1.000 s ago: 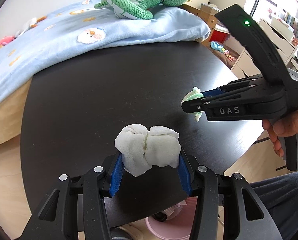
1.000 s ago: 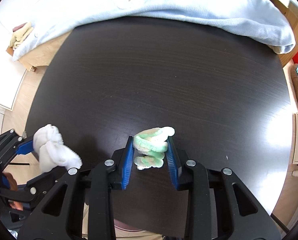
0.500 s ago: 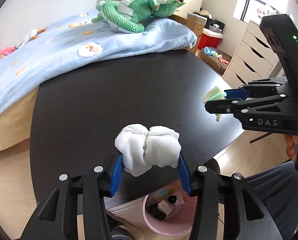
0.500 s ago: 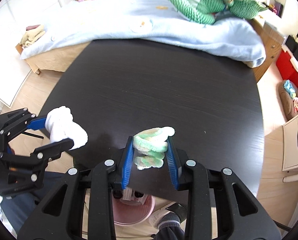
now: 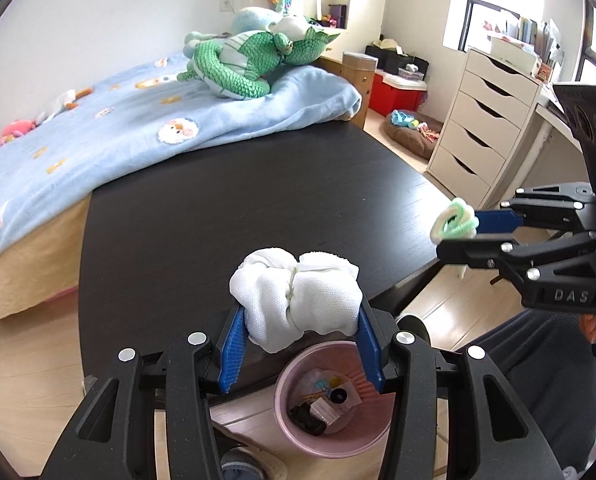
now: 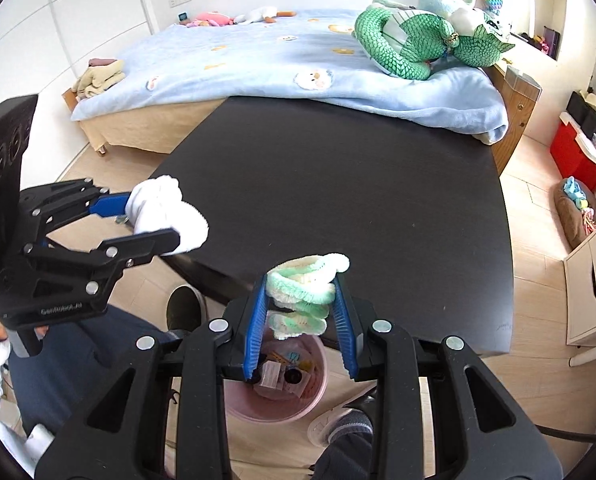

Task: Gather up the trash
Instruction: 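Carry the sock bundle and green item over the pink wastebasket with both tools, then open the right tool to drop the green item into the wastebasket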

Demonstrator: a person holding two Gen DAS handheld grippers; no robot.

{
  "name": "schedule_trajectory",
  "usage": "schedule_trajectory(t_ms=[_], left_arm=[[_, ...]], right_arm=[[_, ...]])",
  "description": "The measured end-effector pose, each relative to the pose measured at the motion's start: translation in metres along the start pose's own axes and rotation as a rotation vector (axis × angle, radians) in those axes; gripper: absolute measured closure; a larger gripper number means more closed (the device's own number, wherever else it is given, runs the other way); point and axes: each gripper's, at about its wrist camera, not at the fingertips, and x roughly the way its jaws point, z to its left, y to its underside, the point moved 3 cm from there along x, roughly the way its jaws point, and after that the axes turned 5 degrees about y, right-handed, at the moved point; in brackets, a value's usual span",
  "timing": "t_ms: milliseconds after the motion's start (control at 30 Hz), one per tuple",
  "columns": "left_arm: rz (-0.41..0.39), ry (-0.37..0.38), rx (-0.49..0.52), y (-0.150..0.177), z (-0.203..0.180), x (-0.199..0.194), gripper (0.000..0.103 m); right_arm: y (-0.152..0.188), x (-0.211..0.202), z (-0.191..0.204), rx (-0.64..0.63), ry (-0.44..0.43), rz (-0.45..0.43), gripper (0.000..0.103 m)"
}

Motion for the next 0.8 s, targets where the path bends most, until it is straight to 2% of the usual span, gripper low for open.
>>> schedule_trajectory(t_ms=[367, 700, 767, 800], left_arm=[[-0.025, 0.005, 0.005, 0.026, -0.013, -0.025, 0.056], [-0.033, 0.006, -0.01, 0.039, -0.008, -0.042, 0.056], [-0.035, 0.005, -0.012, 0.039, -0.006, -0.044, 0.056], [-0.036, 0.005, -0.012, 0.038, -0.006, -0.044, 0.056]], right_arm=[[0.041, -0.02, 0.027, -0.027, -0.065, 0.014, 0.071], [0.051, -0.012, 0.046, -0.048, -0.113, 0.043, 0.071], [0.05, -0.012, 0.048, -0.049, -0.126, 0.042, 0.068], [0.05, -0.011, 0.049, -0.05, -0.129, 0.044, 0.06]])
